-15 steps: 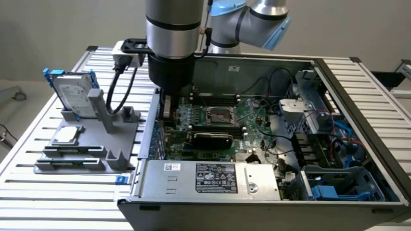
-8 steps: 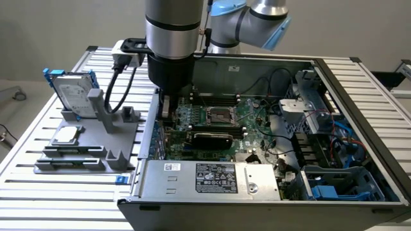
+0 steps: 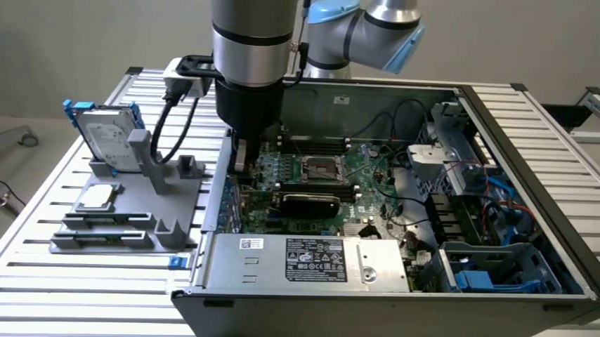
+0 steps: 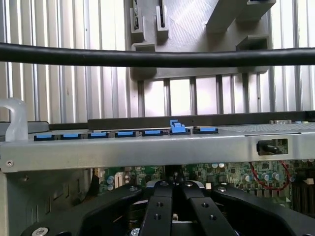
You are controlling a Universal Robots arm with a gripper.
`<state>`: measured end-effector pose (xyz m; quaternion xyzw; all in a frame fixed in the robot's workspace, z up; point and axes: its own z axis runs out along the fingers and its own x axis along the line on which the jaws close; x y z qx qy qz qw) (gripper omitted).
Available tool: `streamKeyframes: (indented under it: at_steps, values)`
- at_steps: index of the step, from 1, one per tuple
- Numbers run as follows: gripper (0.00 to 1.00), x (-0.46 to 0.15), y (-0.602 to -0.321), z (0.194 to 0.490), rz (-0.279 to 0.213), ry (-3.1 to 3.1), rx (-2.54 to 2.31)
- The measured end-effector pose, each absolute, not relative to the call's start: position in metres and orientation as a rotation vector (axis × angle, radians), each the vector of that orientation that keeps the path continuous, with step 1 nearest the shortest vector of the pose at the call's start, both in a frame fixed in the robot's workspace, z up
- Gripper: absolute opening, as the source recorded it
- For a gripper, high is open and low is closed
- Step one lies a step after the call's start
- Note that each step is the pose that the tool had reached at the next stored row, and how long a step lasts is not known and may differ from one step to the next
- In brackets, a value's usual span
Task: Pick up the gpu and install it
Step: 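Press down on the gpu until it lock into place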
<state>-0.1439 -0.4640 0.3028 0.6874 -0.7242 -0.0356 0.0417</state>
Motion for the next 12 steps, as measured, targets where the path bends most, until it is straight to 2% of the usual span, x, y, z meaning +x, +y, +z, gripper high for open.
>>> streamKeyframes:
  at_steps: [12]
  values:
    - [0.11, -0.1438, -0.4629, 0.3020, -0.115, -2.261, 2.054]
